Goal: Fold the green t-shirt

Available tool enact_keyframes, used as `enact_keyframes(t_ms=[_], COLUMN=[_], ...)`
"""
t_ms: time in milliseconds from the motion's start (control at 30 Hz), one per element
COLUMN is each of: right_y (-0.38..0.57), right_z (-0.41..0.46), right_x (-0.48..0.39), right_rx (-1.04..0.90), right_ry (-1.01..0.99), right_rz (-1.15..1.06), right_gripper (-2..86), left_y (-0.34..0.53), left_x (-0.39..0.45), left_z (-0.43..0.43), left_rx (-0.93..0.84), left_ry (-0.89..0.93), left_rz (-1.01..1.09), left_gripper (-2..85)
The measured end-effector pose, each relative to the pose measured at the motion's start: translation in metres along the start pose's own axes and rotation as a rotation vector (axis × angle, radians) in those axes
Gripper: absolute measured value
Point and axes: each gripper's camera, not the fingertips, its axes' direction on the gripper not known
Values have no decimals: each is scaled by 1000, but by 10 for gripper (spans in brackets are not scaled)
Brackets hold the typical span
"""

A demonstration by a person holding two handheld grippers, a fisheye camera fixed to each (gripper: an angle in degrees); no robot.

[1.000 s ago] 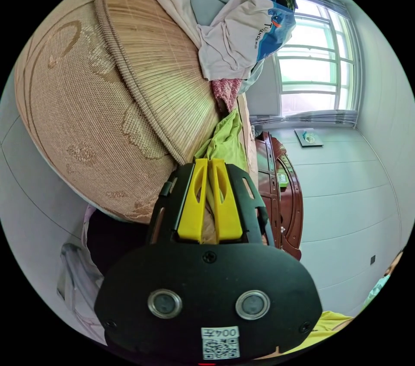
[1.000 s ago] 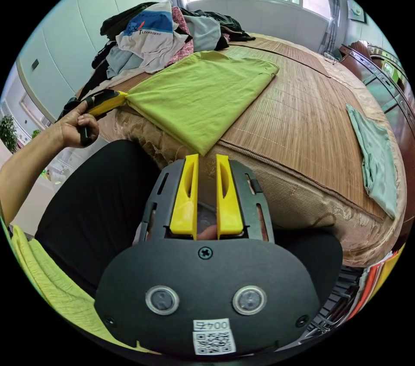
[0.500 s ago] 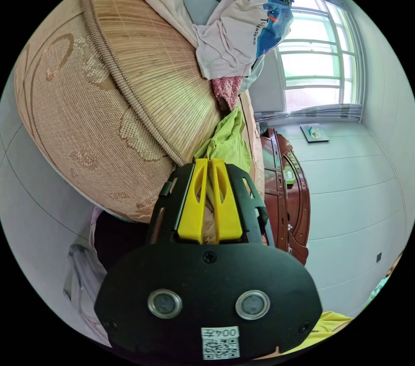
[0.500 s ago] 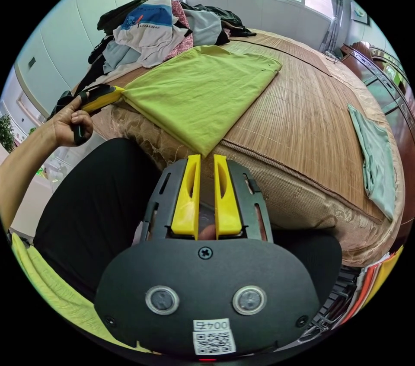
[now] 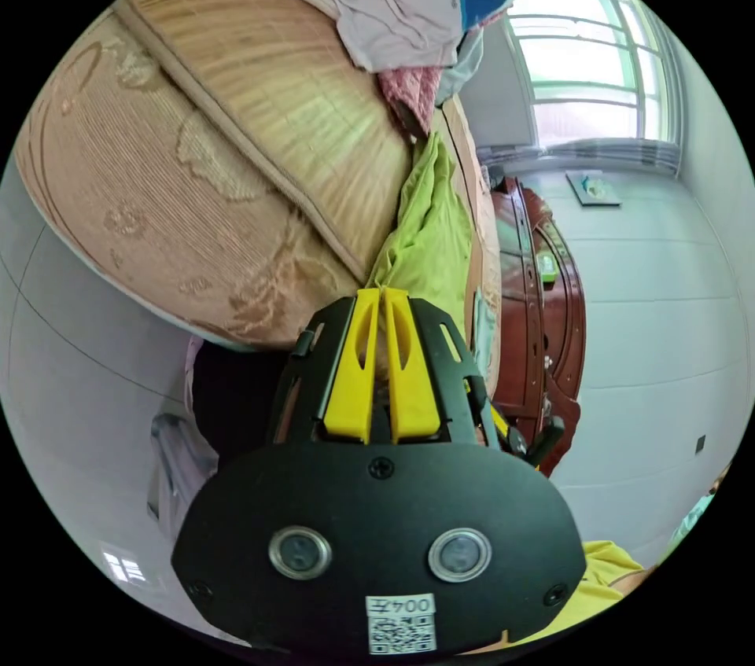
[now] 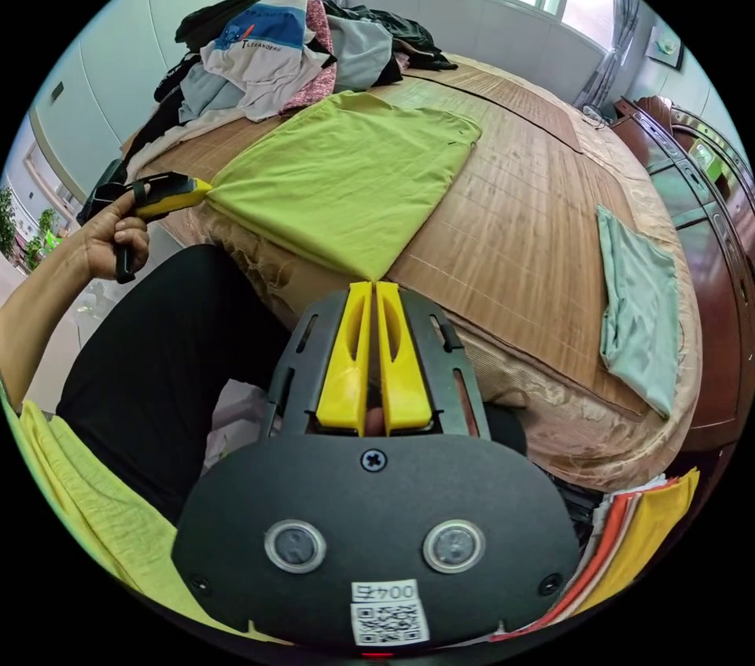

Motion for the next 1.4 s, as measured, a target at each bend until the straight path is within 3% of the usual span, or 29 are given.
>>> enact_keyframes(t_ms=[200, 333, 500, 567, 733, 833, 1200, 1400], right_y=[15, 20, 23, 17, 5, 4, 22, 27], right_z=[-4, -11, -34, -30, 4, 7, -2, -10], right_x=[44, 62, 74, 76, 74, 74, 96, 80], right_rx=[-67, -158, -51, -51, -152, -180, -155, -163], right_ry=[-98, -26, -100, -129, -86, -63, -141, -6], right_rz=[108, 160, 200, 229, 227, 187, 168, 101], right_gripper=[-5, -7, -7, -7, -7, -7, -7, -7], left_y=[38, 57, 74, 75, 94, 113, 188, 211], left_x=[14, 26, 93, 141, 195, 203, 217, 224], left_z=[23, 17, 4, 28, 100, 135, 166, 173], left_rx=[-62, -73, 34, 12, -73, -146, -37, -22], left_ry=[35, -46, -161, -287, -520, -623, -759, -842], left_rz=[-1, 16, 298, 507, 767, 823, 985, 1037], left_gripper=[9, 4, 2, 2, 2, 2, 4, 9])
